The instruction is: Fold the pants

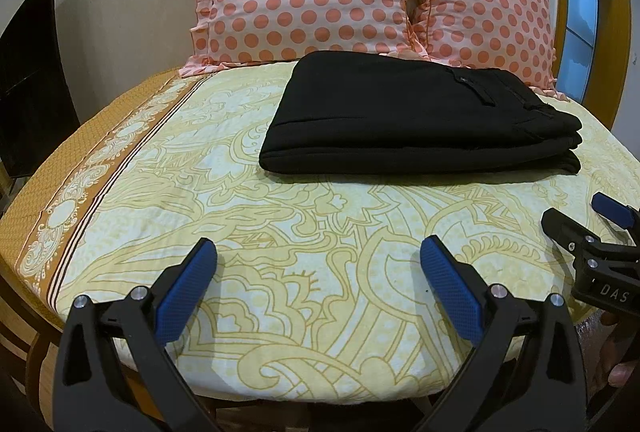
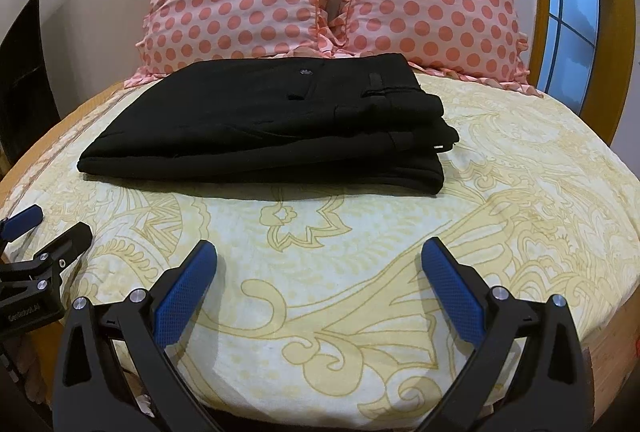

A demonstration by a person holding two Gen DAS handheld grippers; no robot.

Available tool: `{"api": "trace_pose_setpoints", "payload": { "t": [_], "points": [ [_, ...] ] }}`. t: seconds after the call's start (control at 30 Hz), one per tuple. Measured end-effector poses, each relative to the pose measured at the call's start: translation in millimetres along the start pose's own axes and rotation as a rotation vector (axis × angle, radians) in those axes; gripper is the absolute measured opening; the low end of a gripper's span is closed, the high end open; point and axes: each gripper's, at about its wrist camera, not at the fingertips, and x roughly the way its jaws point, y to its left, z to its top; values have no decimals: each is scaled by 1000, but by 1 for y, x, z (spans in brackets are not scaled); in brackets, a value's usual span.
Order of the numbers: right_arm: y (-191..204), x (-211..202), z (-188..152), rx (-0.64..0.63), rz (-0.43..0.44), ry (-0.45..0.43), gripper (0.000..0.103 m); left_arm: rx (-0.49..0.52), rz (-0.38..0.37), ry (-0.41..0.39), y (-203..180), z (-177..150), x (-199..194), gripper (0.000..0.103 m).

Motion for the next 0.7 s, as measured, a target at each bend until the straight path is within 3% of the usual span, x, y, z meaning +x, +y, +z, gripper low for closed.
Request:
{"api": "trace_pose_setpoints", "payload": {
  "t": [0.7],
  "points": [
    [0,0,-1,1,-2,-7,102,-1,0,-2,0,0,0,101]
  ]
}}
